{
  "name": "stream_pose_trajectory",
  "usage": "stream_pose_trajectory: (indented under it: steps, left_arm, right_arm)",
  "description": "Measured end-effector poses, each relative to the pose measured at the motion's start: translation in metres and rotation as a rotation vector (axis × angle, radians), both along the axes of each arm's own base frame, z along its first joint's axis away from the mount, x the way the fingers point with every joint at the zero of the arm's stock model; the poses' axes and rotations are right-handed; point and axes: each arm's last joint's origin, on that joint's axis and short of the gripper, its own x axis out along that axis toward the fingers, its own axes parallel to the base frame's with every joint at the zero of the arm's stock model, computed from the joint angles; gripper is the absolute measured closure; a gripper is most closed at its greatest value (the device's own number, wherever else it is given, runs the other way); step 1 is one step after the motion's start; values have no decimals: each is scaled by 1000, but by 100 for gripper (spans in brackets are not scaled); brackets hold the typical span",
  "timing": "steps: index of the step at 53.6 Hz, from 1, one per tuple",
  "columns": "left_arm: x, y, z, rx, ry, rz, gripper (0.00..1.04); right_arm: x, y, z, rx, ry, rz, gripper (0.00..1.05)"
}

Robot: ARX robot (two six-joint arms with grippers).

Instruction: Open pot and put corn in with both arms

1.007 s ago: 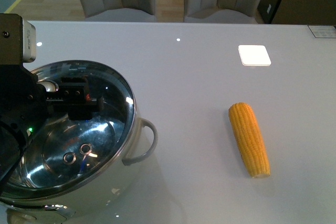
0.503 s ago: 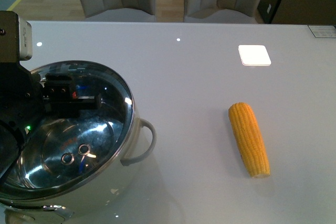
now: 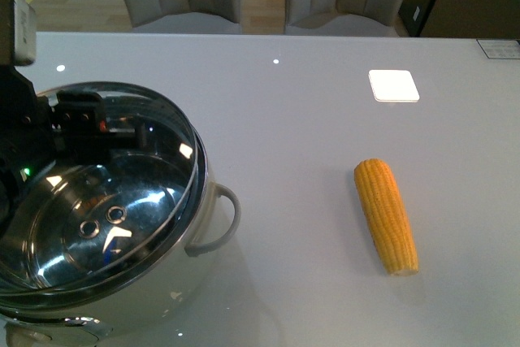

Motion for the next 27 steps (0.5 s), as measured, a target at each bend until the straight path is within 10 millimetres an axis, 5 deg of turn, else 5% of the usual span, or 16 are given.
stream_pose_trajectory:
  steps: [12,27]
  left_arm:
    - [10,13,36,-36,-60,8,65]
    - [16,82,65,-17,-150,117,65]
  right_arm:
    - [0,0,0,0,0,0,9]
    - [0,0,0,0,0,0,9]
